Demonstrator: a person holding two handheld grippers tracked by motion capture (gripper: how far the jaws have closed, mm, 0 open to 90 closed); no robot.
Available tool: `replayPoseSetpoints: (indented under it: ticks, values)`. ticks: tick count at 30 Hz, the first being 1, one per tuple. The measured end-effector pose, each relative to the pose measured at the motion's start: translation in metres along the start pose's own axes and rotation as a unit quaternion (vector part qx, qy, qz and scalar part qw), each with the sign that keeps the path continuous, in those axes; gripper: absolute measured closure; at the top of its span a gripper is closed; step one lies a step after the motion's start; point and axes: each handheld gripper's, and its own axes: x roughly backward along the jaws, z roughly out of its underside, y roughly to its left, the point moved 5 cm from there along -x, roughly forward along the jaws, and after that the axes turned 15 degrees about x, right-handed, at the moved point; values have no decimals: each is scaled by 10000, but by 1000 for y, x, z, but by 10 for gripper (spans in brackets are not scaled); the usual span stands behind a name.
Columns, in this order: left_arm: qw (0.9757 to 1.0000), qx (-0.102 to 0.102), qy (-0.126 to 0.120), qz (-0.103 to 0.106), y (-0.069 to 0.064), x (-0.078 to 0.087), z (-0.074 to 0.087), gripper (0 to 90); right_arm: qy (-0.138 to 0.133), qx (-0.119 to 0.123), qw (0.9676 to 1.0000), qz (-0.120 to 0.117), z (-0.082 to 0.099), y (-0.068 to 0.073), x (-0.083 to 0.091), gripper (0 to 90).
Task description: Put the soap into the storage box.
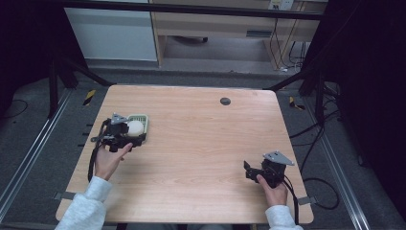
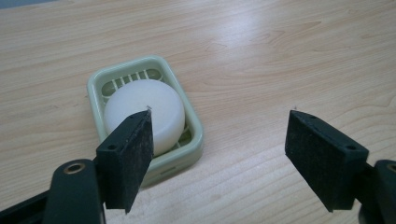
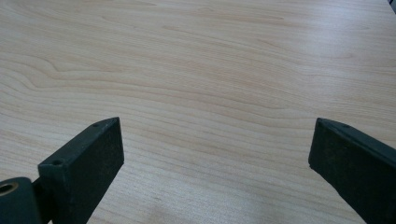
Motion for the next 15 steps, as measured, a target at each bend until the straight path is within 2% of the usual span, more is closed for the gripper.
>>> replayPoseSetpoints:
  ticks: [7, 15]
  values:
    - [9997, 17, -243, 74, -2, 11, 20, 261, -9, -40, 10000, -1, 0, 0, 1, 36]
    - [9993, 120, -352, 30, 7, 24, 48, 271, -42, -59, 10000, -11, 0, -1, 3, 36]
